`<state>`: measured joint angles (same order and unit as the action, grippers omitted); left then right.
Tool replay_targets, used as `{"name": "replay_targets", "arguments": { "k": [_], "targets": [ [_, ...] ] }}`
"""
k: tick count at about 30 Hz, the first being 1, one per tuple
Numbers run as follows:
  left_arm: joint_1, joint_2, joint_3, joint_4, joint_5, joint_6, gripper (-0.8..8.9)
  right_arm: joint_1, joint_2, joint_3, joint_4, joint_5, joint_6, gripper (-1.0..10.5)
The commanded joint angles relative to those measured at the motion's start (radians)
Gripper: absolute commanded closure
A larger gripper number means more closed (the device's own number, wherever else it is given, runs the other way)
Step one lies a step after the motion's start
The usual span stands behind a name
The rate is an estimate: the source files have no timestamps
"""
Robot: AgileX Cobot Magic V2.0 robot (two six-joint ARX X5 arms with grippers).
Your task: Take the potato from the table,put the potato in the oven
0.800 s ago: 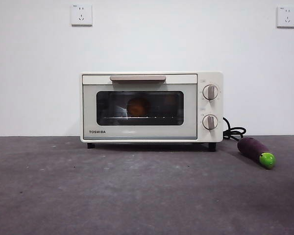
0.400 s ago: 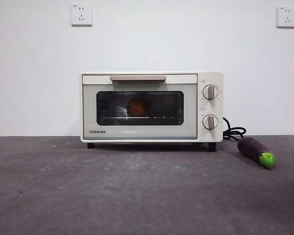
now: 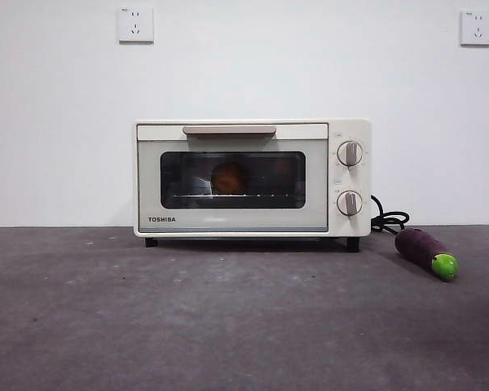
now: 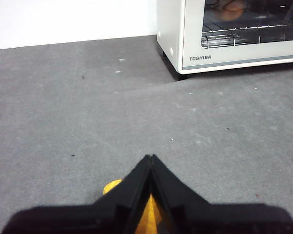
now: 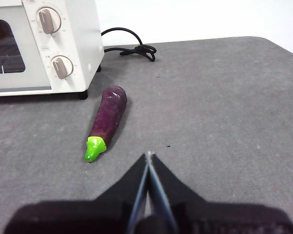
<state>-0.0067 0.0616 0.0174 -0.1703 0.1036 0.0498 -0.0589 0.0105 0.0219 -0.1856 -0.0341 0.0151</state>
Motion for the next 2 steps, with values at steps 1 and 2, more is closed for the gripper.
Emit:
{"name": "replay_targets", "arguments": {
  "k": [1, 2],
  "targets": [
    [0.003, 0.000, -0.009, 0.008, 0.000, -0.002, 8.18, 0.000, -0.002, -0.008, 0.002, 0.001, 0.011, 9.5],
    [0.003, 0.000, -0.009, 0.007, 0.000, -0.002, 8.18, 0.000, -0.002, -0.008, 0.002, 0.001, 0.011, 9.5]
  ]
}}
